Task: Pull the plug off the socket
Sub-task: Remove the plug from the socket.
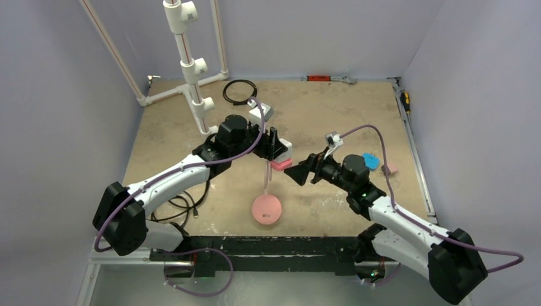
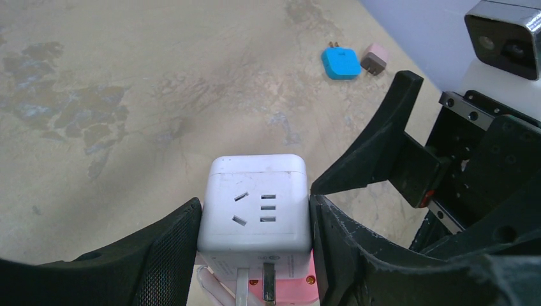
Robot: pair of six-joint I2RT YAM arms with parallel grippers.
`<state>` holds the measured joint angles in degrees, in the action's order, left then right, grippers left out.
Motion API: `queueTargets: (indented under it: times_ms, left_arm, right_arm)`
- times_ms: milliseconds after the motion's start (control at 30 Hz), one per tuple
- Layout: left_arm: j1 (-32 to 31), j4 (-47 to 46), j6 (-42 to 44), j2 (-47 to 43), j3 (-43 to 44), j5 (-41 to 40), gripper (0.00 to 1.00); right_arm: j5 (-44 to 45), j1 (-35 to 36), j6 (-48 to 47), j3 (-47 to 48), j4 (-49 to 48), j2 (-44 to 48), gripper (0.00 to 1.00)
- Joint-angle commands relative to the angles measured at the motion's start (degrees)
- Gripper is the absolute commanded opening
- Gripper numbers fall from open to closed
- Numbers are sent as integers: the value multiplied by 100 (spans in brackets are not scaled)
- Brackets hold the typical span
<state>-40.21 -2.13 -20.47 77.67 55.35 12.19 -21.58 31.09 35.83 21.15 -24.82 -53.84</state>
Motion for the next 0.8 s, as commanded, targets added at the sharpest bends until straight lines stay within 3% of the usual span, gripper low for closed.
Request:
queueTargets:
  times_ms: [0,233,767]
  left_arm:
    - [-6,-737,-188,-46,57,675,0]
    - [-8,-751,-152,-103,55,698,0]
    - [-5,-715,-173,-462,-71,66,0]
  right_arm:
    - [1056,288,-483,212,-404,24,98]
    - [1423,492,198,88,-956,-216,95]
    - [1487,900,578,-584,-1419,-1035,92]
